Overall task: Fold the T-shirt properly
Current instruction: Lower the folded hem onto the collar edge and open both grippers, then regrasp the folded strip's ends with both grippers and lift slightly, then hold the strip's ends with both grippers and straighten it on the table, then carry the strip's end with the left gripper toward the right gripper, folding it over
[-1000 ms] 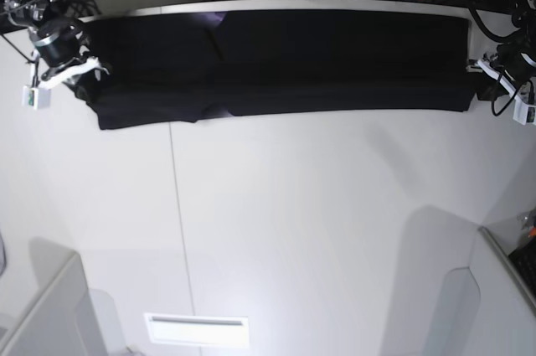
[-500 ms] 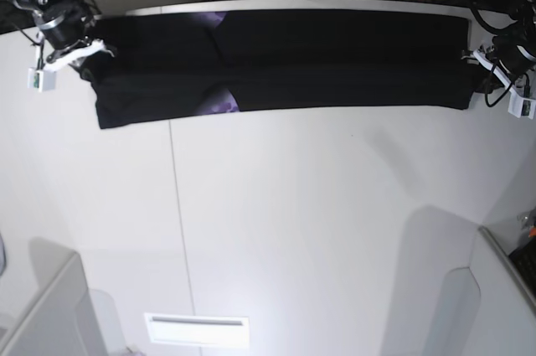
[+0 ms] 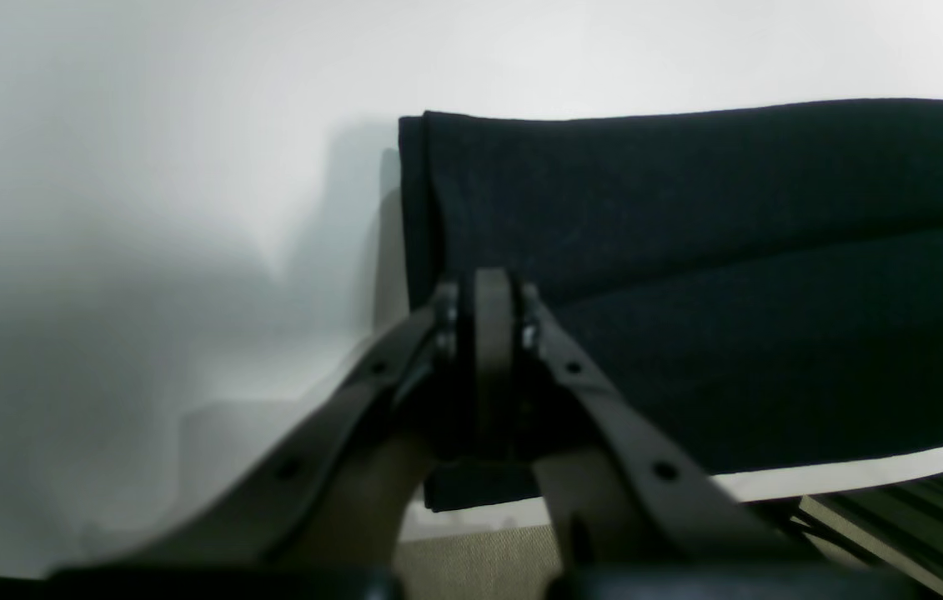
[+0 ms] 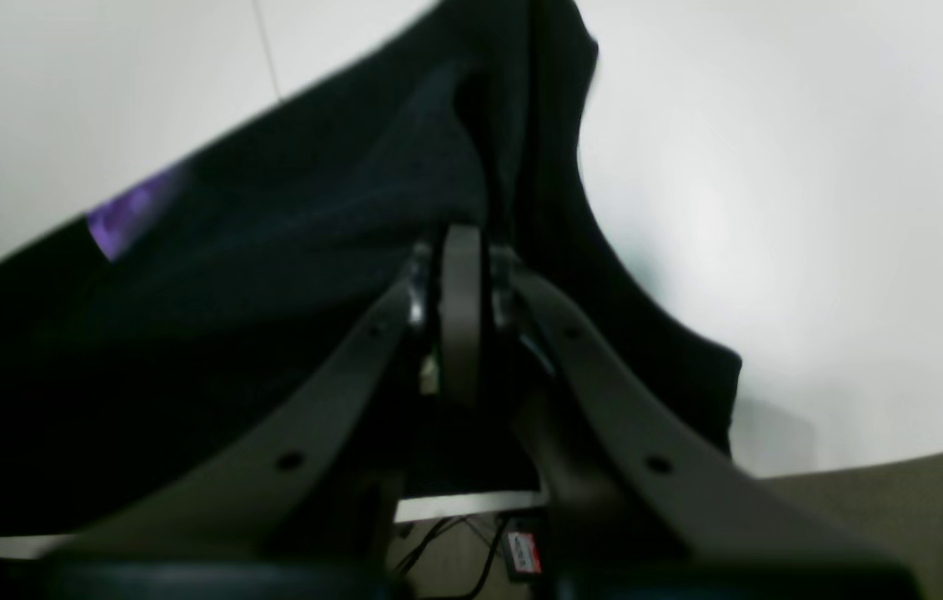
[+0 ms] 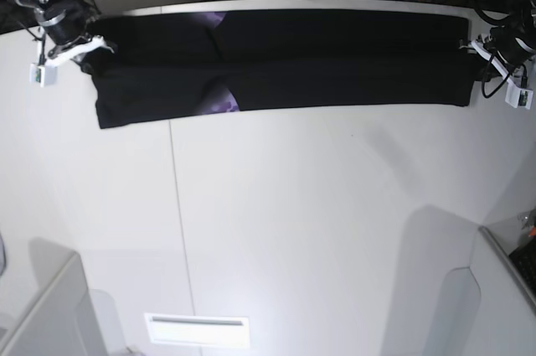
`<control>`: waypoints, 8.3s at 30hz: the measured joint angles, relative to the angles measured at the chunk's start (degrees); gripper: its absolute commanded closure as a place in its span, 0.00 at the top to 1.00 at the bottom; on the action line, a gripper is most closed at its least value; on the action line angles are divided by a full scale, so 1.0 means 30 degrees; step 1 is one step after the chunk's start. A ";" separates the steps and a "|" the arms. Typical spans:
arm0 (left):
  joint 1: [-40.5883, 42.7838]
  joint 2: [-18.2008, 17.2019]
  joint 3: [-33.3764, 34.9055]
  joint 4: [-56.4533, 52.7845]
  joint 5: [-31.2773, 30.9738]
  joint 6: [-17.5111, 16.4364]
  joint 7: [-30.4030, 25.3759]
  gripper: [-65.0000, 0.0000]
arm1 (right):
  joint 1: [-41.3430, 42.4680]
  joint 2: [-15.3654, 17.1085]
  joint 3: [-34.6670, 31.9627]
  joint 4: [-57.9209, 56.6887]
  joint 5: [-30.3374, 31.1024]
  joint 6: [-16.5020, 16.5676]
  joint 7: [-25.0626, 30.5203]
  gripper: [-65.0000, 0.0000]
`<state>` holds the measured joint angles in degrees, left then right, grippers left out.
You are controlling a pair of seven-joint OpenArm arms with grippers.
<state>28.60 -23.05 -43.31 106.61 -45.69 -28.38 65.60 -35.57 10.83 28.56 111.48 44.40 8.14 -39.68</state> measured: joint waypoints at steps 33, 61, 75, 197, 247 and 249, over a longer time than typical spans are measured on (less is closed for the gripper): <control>0.0153 0.0015 -0.0211 -0.0051 0.0058 0.0015 0.0000 0.41 | 0.0117 -0.2157 0.4532 0.0095 -0.0226 0.0226 -0.0801 0.44; -0.2703 0.2922 0.1698 -0.3249 0.4299 0.0168 -0.0058 0.00 | 0.5770 -0.3679 0.4656 -0.4867 -0.7461 0.8225 -0.1858 0.00; -0.2346 0.3271 0.0940 -0.2004 0.3453 0.0153 -0.0138 0.00 | 0.4313 -0.4925 0.1872 -0.1574 -0.7380 0.8306 -0.2171 0.00; -0.1821 0.3271 0.8080 0.1377 0.2200 0.1479 -0.2965 0.00 | 0.7817 -0.5887 0.2193 -0.0124 -1.1380 1.0593 -0.4852 0.00; -0.6142 0.6120 1.8731 -0.0117 0.2229 0.6535 -0.3024 0.00 | 0.7832 -0.5872 0.2288 -0.0131 -1.1380 1.0593 -0.4852 0.00; -0.6215 0.6200 1.8797 -0.0138 0.2229 0.6543 -0.3002 0.00 | 0.7825 -0.5872 0.2288 -0.0131 -1.1387 1.0593 -0.4860 0.00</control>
<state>9.96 -4.45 13.08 106.19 -39.00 -8.75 56.60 -12.10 -6.79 35.42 111.09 10.24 39.92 -54.26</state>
